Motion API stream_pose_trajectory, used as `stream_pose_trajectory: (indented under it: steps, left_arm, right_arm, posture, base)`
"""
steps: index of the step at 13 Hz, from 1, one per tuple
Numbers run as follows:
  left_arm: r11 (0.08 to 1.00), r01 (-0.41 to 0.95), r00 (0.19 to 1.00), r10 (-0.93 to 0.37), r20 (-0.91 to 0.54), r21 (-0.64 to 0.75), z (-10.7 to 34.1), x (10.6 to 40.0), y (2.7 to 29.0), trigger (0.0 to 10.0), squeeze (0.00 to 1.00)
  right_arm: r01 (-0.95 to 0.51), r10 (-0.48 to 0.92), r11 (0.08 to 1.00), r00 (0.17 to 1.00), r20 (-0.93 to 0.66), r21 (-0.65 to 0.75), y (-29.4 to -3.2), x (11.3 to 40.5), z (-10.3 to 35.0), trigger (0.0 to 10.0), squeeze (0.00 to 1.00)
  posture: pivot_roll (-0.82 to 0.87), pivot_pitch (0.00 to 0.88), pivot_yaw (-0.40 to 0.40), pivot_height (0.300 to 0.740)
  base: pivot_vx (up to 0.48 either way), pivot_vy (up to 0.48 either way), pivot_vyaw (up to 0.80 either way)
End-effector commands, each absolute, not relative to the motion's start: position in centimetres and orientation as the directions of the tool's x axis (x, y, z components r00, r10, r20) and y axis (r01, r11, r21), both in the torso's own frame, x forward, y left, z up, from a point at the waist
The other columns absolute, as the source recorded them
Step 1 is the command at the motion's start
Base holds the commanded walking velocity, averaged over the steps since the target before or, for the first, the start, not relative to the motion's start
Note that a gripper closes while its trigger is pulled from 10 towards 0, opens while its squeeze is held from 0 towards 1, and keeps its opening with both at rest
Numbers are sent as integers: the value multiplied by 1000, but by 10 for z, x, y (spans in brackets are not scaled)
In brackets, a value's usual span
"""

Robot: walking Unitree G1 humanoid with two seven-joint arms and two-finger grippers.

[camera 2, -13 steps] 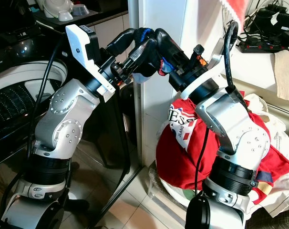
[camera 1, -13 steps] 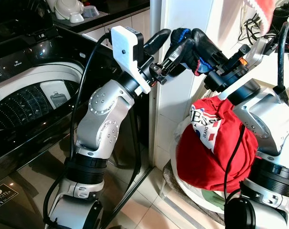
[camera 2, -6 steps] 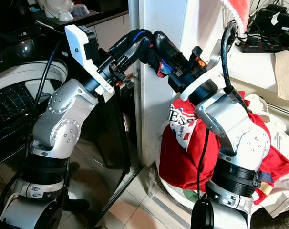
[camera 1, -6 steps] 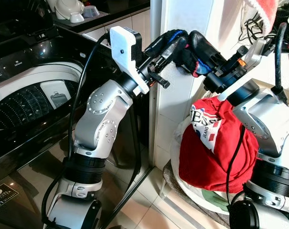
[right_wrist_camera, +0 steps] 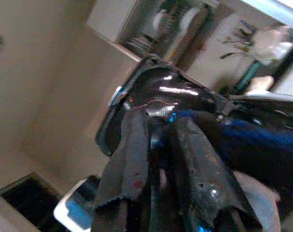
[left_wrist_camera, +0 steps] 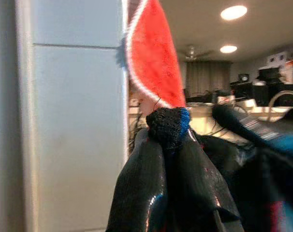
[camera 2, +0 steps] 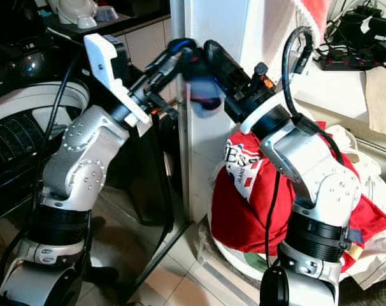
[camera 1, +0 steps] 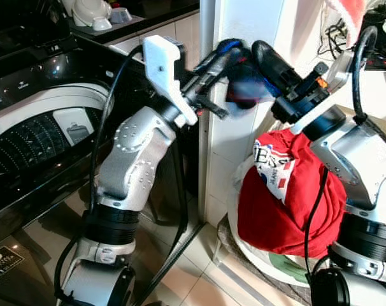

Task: Clothes washing

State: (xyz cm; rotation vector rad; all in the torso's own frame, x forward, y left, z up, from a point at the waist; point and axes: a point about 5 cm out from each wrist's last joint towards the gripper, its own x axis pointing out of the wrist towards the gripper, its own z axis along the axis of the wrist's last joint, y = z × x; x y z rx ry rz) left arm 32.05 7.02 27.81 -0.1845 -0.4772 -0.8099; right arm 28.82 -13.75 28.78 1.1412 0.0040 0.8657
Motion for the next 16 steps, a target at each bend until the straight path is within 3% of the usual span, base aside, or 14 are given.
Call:
stream_pose_trajectory:
  steps: [1, 2, 3, 4, 5, 6, 8, 9, 10, 11, 12, 16]
  left_arm:
    - [704, 710, 613, -631, 476, 18, 278, 323, 76, 0, 0]
    - [709, 705, 616, -625, 480, 19, 279, 324, 77, 0, 0]
    - [718, 695, 620, -616, 486, 23, 281, 325, 79, 0, 0]
    - [812, 575, 681, -542, 492, 98, 294, 338, 99, 0, 0]
    - [911, 344, 762, -411, 500, 225, 313, 354, 133, 0, 0]
    - [939, 152, 821, -294, 490, 309, 324, 365, 164, 0, 0]
    - [862, -16, 914, -193, 358, 507, 322, 380, 197, 0, 0]
    - [802, -31, 977, -102, 187, 597, 304, 391, 213, 10000, 0]
    - [815, -6, 985, -95, 143, 580, 298, 392, 215, 10000, 0]
    - [810, 48, 999, -52, -10, 585, 278, 397, 223, 10000, 1000]
    - [757, 31, 997, 24, -76, 653, 269, 398, 234, 10000, 1000]
    - [706, 26, 985, 104, -139, 708, 264, 397, 249, 10000, 1000]
  right_arm:
    - [-647, 613, 107, 640, 463, 755, -136, 281, 296, 10000, 1000]
    - [-653, 612, 118, 641, 463, 748, -136, 280, 297, 10000, 1000]
    - [-647, 604, 147, 658, 451, 748, -137, 282, 296, 10000, 510]
    - [-650, 598, 172, 666, 445, 740, -140, 282, 295, 10000, 0]
    - [-656, 642, 271, 669, 376, 704, -138, 280, 290, 10000, 0]
    - [-659, 694, 362, 663, 281, 660, -128, 277, 280, 10000, 0]
    - [-662, 748, 468, 650, 137, 586, -116, 274, 262, 10000, 0]
    - [-674, 771, 532, 636, 35, 513, -109, 272, 252, 10000, 0]
    - [-680, 776, 553, 630, -1, 482, -107, 271, 249, 10000, 0]
    - [-704, 780, 595, 623, -67, 387, -102, 269, 242, 10000, 0]
    - [-723, 782, 601, 620, -63, 342, -102, 268, 241, 10000, 0]
    - [-741, 784, 608, 616, -71, 284, -102, 269, 237, 10000, 0]
  posture:
    - [-51, 0, 51, 740]
    - [-51, 0, 54, 740]
    - [-51, 0, 54, 740]
    - [-48, 0, 51, 740]
    - [-45, 0, 52, 740]
    - [-44, 0, 55, 740]
    - [-38, 0, 54, 740]
    - [-40, 0, 60, 740]
    - [-40, 0, 60, 740]
    - [-47, 0, 67, 740]
    - [-48, 0, 68, 740]
    - [-42, 0, 60, 740]
  base:
    - [0, 0, 0]
    - [0, 0, 0]
    - [0, 0, 0]
    - [0, 0, 0]
    - [0, 0, 0]
    - [0, 0, 0]
    - [0, 0, 0]
    - [0, 0, 0]
    - [0, 0, 0]
    - [0, 0, 0]
    - [0, 0, 0]
    - [0, 0, 0]
